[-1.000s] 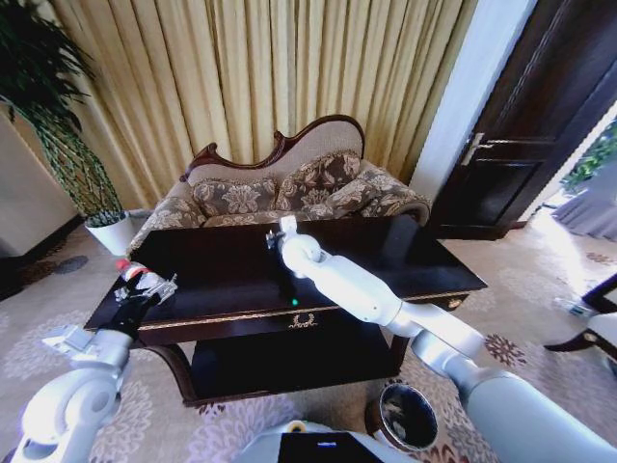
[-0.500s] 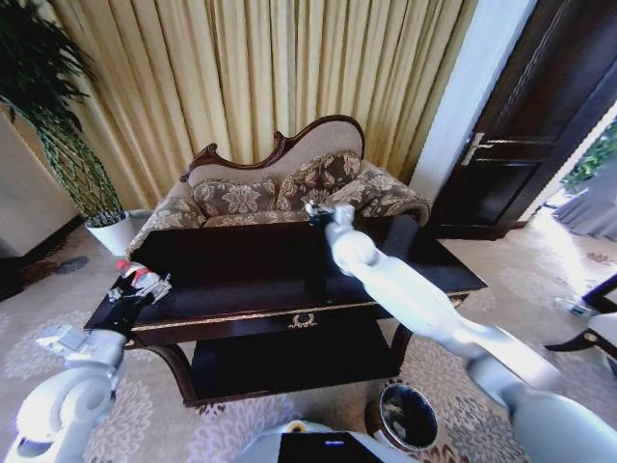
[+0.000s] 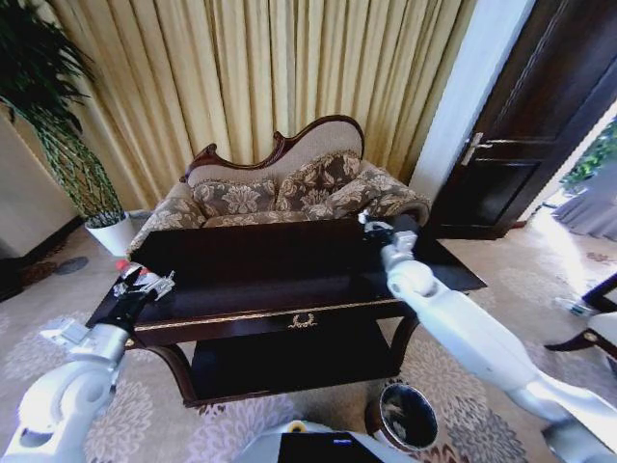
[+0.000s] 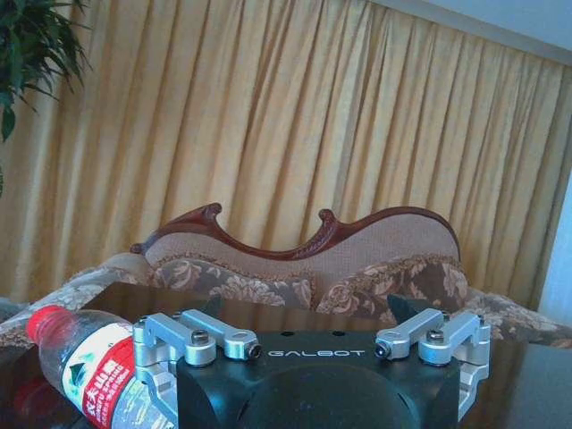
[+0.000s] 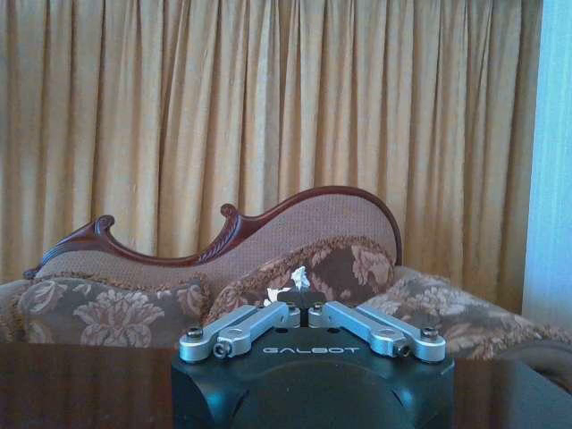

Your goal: Move to the front of the table and place the trash on the table into the trash bin.

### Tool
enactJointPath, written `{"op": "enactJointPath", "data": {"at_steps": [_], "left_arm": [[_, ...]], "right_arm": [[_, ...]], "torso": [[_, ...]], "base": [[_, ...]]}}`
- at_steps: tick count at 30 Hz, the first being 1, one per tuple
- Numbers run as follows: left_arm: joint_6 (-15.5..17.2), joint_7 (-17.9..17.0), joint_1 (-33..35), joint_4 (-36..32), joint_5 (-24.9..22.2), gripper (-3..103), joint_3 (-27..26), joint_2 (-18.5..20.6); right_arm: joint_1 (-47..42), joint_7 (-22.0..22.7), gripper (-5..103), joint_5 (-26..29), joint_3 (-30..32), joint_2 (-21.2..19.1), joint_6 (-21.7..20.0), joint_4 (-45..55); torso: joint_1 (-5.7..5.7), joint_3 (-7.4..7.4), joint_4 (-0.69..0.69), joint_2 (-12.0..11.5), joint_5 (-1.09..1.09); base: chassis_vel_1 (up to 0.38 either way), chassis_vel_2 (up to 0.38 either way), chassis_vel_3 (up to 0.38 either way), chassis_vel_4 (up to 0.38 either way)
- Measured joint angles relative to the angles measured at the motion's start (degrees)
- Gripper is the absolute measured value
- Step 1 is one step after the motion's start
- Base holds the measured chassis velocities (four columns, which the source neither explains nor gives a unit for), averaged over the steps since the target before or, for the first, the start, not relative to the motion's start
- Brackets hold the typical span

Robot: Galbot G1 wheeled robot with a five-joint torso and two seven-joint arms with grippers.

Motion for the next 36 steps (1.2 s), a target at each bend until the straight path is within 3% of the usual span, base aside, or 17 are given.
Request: {"op": "enactJointPath", "data": {"at_steps": [6, 16, 36], "left_arm": [[0.2, 1.0, -0.4, 1.0, -0.5, 100, 0.3, 1.6], [0.6, 1.4, -1.6, 1.8, -1.7, 100, 0.9, 4.4], [1.1, 1.7, -2.1, 2.6, -0.9, 100, 1.6, 3.3]], "right_arm": [[-7.2, -0.8, 0, 1.6, 5.8, -0.7, -3.4, 4.0], [-15.4, -2.7, 0, -0.7, 13.0, 0.1, -3.3, 7.3], [-17.0, -1.0, 0, -3.5, 11.0, 2.0, -3.6, 6.4]], "torso": [[0.0, 0.0, 0.0, 0.0, 0.03], [0.02, 0.01, 0.0, 0.0, 0.02], [-0.05, -0.02, 0.0, 0.0, 0.0]], "base": [[0.0, 0.0, 0.0, 0.0], [0.031, -0.036, -0.031, 0.033], [0.214, -0.213, -0.216, 0.217]]}}
